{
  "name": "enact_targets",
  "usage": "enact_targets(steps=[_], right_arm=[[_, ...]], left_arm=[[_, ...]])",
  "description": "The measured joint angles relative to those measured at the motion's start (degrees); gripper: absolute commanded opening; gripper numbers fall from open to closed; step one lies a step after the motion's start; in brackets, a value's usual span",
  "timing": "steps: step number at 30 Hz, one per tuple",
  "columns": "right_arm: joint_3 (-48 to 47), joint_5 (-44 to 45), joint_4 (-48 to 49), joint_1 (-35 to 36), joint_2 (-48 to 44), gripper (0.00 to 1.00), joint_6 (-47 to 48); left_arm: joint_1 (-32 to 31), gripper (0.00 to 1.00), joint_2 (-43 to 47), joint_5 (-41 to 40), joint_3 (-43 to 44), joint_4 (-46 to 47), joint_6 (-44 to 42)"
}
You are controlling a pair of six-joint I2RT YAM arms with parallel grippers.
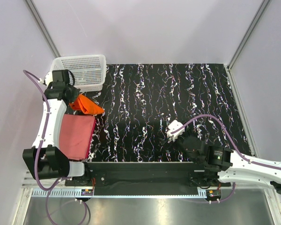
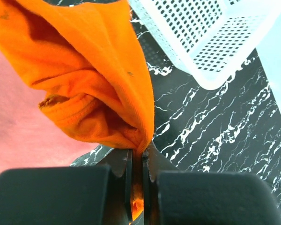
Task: Fold and stack the t-shirts
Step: Neatly place the folded tshirt to the corner
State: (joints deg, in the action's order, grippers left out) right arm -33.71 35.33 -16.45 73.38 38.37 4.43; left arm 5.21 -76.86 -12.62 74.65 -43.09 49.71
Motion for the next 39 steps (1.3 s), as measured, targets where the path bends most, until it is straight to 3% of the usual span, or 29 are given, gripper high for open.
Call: enact_targets(steps=[23, 39], right_arm=[[0.0, -0.5, 0.0, 0.0, -0.2, 0.95, -0.2], [0.0, -0.9, 0.0, 0.0, -0.2, 0.97, -0.2]], left_arm=[[5.6, 0.0, 5.4, 0.4, 0.0, -3.7, -3.2], [7.9, 0.0, 9.9, 0.4, -8.0, -3.9, -3.5]])
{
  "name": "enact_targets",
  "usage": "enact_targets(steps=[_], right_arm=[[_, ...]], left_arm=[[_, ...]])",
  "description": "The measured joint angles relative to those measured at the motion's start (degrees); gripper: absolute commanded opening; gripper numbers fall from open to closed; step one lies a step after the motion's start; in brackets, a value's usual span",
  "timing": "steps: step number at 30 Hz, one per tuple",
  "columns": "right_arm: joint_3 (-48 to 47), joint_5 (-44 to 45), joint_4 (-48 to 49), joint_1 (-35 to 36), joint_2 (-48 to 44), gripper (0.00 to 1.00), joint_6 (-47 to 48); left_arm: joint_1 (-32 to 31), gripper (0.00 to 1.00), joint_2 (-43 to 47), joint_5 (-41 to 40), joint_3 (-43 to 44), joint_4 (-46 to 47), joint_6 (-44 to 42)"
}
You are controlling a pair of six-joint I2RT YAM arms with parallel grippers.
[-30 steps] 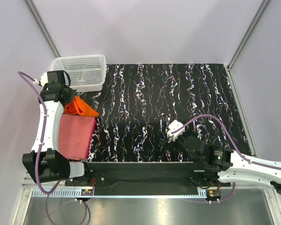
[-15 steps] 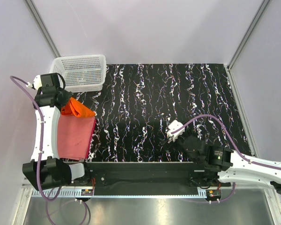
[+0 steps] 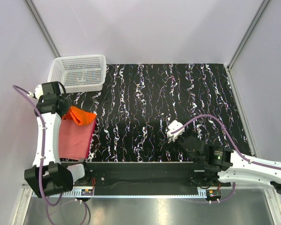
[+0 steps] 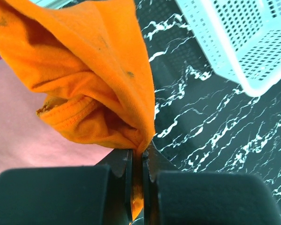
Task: Fold and stack the t-shirts
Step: Neatly place the folded tshirt to the corner
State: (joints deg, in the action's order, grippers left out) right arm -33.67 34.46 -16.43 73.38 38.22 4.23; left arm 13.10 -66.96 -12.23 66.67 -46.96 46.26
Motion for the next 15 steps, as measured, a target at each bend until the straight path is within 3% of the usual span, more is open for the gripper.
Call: enact_targets(steps=[15], right_arm=[[0.0, -1.4, 0.0, 0.0, -0.2, 0.98, 0.0]], left_arm=[[3.1, 0.0, 11.2, -1.1, -11.4, -1.8, 0.9]])
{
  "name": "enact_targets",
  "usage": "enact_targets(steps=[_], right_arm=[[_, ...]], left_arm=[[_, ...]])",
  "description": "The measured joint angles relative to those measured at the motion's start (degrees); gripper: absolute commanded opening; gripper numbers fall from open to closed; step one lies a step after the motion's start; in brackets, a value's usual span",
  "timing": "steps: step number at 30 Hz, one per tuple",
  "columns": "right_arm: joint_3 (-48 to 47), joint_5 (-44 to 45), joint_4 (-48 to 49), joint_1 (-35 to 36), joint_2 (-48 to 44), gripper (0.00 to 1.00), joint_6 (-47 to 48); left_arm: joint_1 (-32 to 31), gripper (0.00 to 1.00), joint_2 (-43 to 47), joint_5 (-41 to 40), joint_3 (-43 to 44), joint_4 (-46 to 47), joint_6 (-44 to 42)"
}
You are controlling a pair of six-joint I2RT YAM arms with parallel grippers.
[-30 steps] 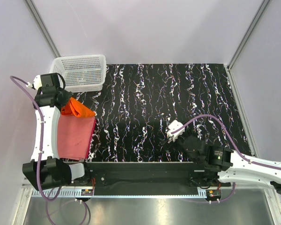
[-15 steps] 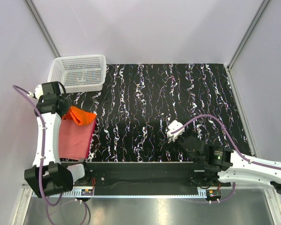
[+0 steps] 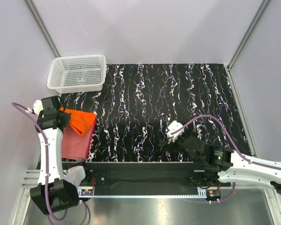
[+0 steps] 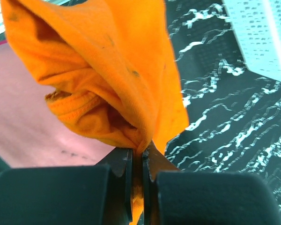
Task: Fold and stack the t-shirts
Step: Neatly place the folded tshirt to the corner
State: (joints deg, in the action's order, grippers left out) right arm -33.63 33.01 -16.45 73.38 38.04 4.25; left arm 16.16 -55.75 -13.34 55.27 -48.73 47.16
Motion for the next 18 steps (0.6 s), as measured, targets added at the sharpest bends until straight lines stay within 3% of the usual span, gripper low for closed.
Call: enact_targets(steps=[18], right_arm=[[0.0, -1.2, 0.0, 0.0, -0.5, 0.98, 0.0]], left_arm=[[4.4, 0.0, 2.6, -2.6, -6.6, -5.5, 1.3]])
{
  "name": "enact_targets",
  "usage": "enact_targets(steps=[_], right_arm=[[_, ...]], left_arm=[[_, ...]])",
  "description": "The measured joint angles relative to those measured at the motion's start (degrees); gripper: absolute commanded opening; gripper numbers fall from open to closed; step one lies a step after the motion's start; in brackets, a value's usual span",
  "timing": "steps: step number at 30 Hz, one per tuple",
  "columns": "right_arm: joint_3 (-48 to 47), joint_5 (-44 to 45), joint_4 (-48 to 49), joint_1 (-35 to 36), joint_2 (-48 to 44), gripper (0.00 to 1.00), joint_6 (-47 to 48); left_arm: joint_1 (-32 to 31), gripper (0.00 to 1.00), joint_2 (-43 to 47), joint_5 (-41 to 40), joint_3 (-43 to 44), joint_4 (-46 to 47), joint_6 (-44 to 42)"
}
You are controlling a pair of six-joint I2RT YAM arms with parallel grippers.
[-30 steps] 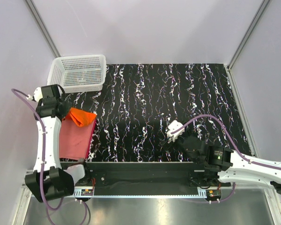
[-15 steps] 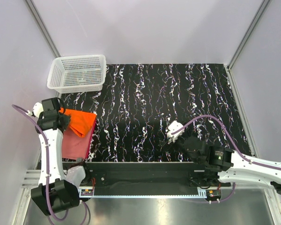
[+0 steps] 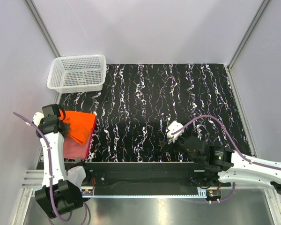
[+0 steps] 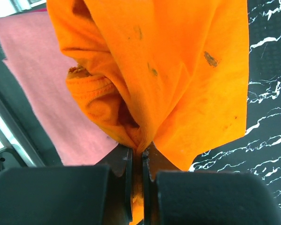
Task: Fold and stack the t-shirts
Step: Neatly place the folded tshirt to the corner
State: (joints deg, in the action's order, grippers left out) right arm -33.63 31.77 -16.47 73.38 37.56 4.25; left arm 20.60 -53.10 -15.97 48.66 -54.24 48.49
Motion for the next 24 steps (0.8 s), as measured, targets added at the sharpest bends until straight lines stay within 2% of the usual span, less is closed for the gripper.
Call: enact_targets(steps=[11, 13, 17, 19, 20, 22, 24], right_arm=[[0.0, 0.0, 0.0, 0.0, 0.0, 1.0, 0.0], [0.0, 0.0, 0.0, 0.0, 0.0, 1.0, 0.0], [0.0, -0.4, 0.0, 0.0, -0.3, 1.0, 0.0], [0.0, -0.4, 0.0, 0.0, -0.5, 1.0, 0.0], [0.0, -0.5, 0.0, 0.0, -0.6, 1.0, 0.0], [0.0, -0.9, 0.0, 0.0, -0.8, 1.0, 0.0], [0.0, -1.0, 0.0, 0.0, -1.0, 1.0, -0.1]], left_arm=[[0.8, 0.04, 5.2, -1.9, -3.4, -2.7, 1.0], [0.8, 0.1, 5.7, -2.0, -3.8, -3.3, 1.5], [0.9, 0.39, 6.3, -3.3, -4.2, -4.0, 2.6], [0.9, 0.61, 6.4, -4.6, -4.2, -4.7, 2.9], [0.9, 0.85, 6.6, -5.3, -4.1, -4.9, 3.0], [0.9, 0.99, 7.3, -6.9, -3.9, -5.5, 3.0], [0.9, 0.99, 8.3, -7.5, -2.5, -6.2, 3.0]])
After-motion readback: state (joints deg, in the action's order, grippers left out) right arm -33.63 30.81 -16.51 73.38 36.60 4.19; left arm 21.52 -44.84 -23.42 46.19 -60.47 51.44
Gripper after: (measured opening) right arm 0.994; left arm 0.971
